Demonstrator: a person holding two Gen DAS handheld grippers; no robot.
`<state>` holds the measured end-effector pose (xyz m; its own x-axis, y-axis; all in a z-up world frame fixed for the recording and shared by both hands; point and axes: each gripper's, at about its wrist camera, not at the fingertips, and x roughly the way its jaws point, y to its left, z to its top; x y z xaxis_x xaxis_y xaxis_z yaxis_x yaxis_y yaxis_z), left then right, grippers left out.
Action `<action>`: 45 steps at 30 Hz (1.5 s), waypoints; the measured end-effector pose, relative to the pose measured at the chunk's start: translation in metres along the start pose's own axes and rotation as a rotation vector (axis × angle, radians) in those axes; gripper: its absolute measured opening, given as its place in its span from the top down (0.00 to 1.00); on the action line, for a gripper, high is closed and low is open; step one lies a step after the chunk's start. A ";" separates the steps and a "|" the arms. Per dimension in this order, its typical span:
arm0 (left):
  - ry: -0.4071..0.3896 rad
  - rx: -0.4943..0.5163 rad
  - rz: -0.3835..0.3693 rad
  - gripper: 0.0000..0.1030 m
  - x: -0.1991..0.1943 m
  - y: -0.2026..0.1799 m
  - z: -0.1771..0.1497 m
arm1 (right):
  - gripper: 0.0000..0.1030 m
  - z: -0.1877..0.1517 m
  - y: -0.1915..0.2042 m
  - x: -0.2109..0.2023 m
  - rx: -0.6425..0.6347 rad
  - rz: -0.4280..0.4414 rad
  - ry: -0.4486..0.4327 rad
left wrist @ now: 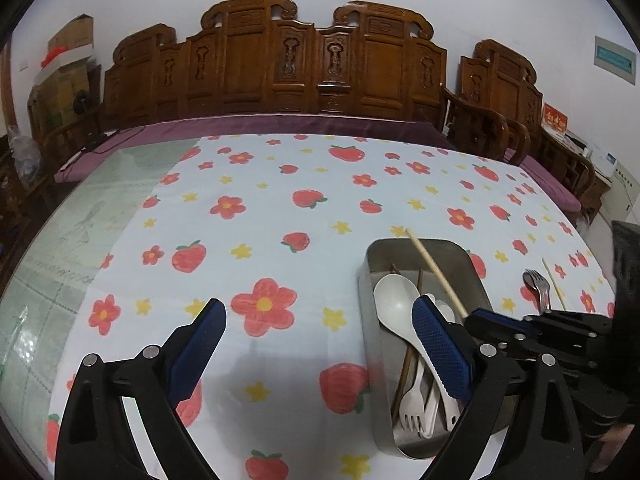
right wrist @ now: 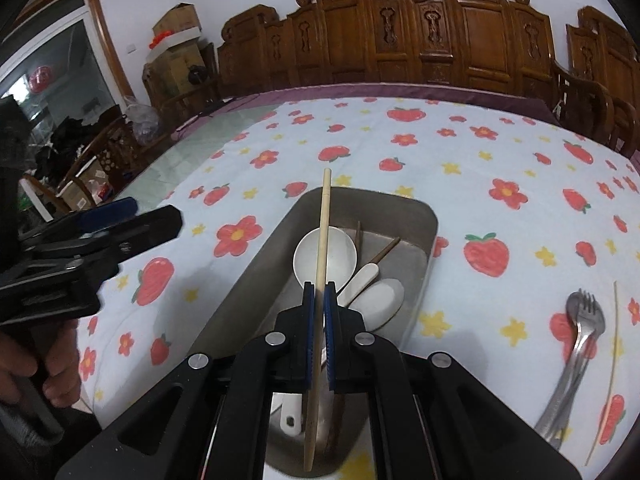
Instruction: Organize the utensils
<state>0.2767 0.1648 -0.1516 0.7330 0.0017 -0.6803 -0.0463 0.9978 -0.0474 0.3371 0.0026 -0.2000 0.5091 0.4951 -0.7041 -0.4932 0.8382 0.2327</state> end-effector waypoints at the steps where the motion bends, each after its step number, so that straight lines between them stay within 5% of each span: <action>1: 0.000 -0.001 -0.001 0.12 0.000 0.000 0.000 | 0.94 0.000 0.000 0.004 0.008 -0.001 0.007; 13: 0.005 0.004 -0.002 0.12 -0.001 -0.002 -0.001 | 0.93 -0.008 -0.001 0.032 0.060 0.004 0.052; 24: -0.015 0.008 -0.025 0.12 -0.005 -0.020 -0.002 | 0.90 -0.010 -0.009 -0.027 -0.090 -0.053 -0.072; 27: -0.037 0.013 -0.039 0.12 -0.011 -0.033 -0.001 | 0.78 -0.018 -0.031 -0.058 -0.105 -0.086 -0.098; 35: -0.060 0.048 -0.098 0.12 -0.023 -0.076 -0.008 | 0.77 -0.051 -0.108 -0.118 -0.096 -0.250 -0.099; 45: -0.044 0.142 -0.165 0.12 -0.020 -0.134 -0.027 | 0.77 -0.075 -0.193 -0.101 0.036 -0.336 -0.021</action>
<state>0.2494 0.0290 -0.1515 0.7517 -0.1624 -0.6392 0.1706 0.9841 -0.0495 0.3282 -0.2265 -0.2247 0.6531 0.1944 -0.7319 -0.2707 0.9626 0.0141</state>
